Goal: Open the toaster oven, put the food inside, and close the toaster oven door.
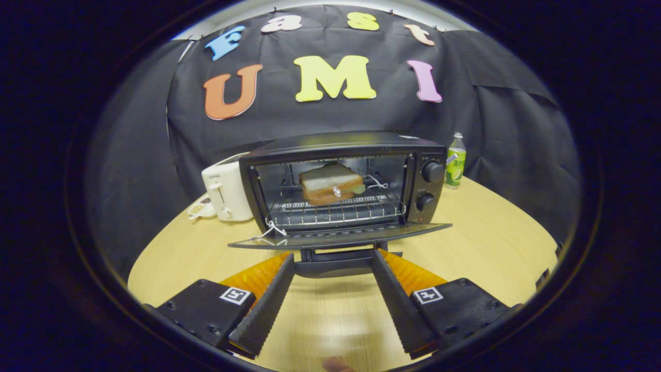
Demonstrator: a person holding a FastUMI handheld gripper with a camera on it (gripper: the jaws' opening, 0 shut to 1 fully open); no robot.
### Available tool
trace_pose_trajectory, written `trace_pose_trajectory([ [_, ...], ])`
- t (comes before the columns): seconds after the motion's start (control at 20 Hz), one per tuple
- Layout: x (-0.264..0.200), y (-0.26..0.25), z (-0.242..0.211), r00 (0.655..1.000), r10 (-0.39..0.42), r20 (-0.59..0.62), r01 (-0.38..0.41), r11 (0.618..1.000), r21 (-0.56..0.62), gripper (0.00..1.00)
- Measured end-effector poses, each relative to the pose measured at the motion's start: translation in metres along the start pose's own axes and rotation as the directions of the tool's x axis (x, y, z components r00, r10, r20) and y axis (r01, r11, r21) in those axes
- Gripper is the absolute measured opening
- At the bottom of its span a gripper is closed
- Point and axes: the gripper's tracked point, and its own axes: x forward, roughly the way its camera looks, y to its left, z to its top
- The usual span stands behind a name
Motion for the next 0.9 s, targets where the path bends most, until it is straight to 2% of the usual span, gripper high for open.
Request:
trace_pose_trajectory([
  [0.45,0.006,0.005,0.038,0.977,0.024,0.211,-0.018,0.999,-0.032,0.99],
  [0.6,0.01,0.006,0.045,0.97,0.027,0.24,-0.018,0.999,-0.041,0.99],
  [0.8,0.011,0.007,0.057,0.962,0.059,0.266,-0.061,0.998,-0.003,0.99],
  [0.9,0.016,-0.001,0.059,0.964,0.049,0.263,-0.055,0.998,0.015,0.99],
])
